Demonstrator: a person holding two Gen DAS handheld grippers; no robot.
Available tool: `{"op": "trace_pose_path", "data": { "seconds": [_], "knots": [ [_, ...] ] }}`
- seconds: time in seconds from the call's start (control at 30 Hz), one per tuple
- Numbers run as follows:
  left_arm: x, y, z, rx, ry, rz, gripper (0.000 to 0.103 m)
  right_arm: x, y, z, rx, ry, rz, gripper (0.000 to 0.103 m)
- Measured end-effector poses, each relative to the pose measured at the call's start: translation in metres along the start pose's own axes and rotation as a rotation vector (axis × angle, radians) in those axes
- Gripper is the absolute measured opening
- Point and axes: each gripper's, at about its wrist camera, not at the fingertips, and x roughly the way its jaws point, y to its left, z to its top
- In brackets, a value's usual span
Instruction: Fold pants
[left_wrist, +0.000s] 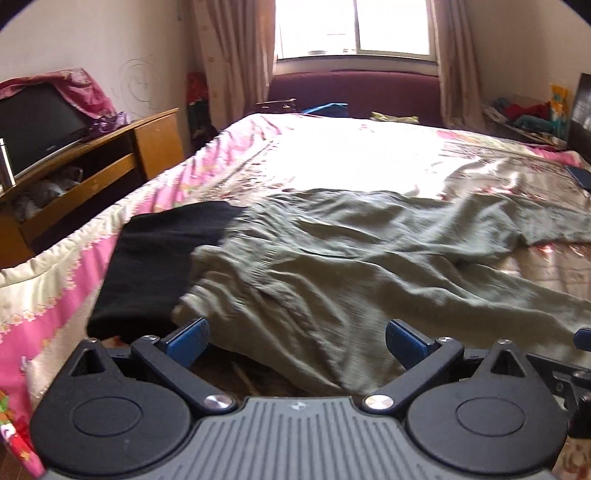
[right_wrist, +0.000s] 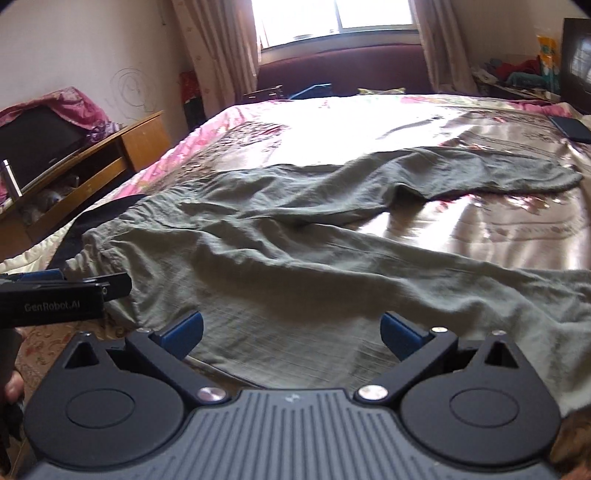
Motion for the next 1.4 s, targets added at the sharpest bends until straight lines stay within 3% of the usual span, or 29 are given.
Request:
{"op": "trace_pose_path", "data": {
  "seconds": [0.13, 0.3, 0.33, 0.4, 0.47, 0.53, 0.63, 0.73, 0.9, 0.97, 1.0, 1.03, 1.07, 1.1, 1.17, 1.27, 1.33, 1.4],
  "knots": [
    [0.018, 0.033, 0.011, 0.017, -0.016, 0.076, 0.103, 0.031, 0.047, 0.014, -0.11, 0.014, 0.143, 0.102],
    [0.045, 0.047, 0.014, 0.09, 0.027, 0.036, 0.103, 0.073, 0.103, 0.017, -0.284, 0.023, 0.2, 0.102],
    [0.049, 0.048, 0.013, 0.098, 0.04, 0.028, 0.099, 0.082, 0.11, 0.017, -0.299, 0.038, 0.204, 0.101],
    [0.059, 0.051, 0.011, 0.115, 0.084, 0.001, 0.081, 0.1, 0.119, 0.016, -0.321, 0.08, 0.206, 0.095],
    [0.064, 0.056, 0.01, 0.115, 0.116, -0.04, 0.067, 0.112, 0.124, 0.014, -0.324, 0.127, 0.202, 0.071],
    [0.059, 0.061, 0.011, 0.12, 0.112, -0.063, 0.066, 0.121, 0.123, 0.012, -0.297, 0.178, 0.224, 0.056],
    [0.05, 0.063, 0.014, 0.166, 0.07, -0.103, 0.067, 0.117, 0.121, 0.01, -0.296, 0.174, 0.223, 0.044],
    [0.055, 0.059, 0.018, 0.21, 0.085, -0.15, 0.067, 0.117, 0.124, 0.013, -0.31, 0.164, 0.208, 0.03],
    [0.072, 0.062, 0.019, 0.221, 0.135, -0.196, 0.067, 0.12, 0.128, 0.019, -0.322, 0.153, 0.193, 0.032],
    [0.071, 0.068, 0.019, 0.2, 0.136, -0.229, 0.048, 0.126, 0.132, 0.019, -0.344, 0.161, 0.186, 0.033],
    [0.069, 0.073, 0.02, 0.186, 0.138, -0.25, 0.044, 0.126, 0.133, 0.019, -0.346, 0.171, 0.188, 0.031],
    [0.065, 0.079, 0.02, 0.162, 0.139, -0.275, 0.039, 0.125, 0.134, 0.019, -0.341, 0.176, 0.197, 0.024],
    [0.06, 0.086, 0.02, 0.134, 0.137, -0.301, 0.026, 0.121, 0.135, 0.019, -0.333, 0.184, 0.218, 0.013],
    [0.055, 0.094, 0.02, 0.105, 0.142, -0.319, 0.02, 0.116, 0.137, 0.02, -0.325, 0.19, 0.235, 0.011],
    [0.045, 0.107, 0.019, 0.071, 0.143, -0.317, 0.02, 0.105, 0.142, 0.018, -0.323, 0.184, 0.27, 0.01],
    [0.037, 0.113, 0.013, 0.13, 0.145, -0.234, 0.021, 0.097, 0.151, 0.014, -0.358, 0.173, 0.294, 0.011],
    [0.047, 0.111, 0.009, 0.149, 0.183, -0.198, 0.021, 0.108, 0.159, 0.007, -0.412, 0.196, 0.256, 0.017],
    [0.05, 0.108, 0.006, 0.142, 0.201, -0.197, 0.021, 0.113, 0.158, 0.007, -0.385, 0.232, 0.235, 0.018]
  ]
}}
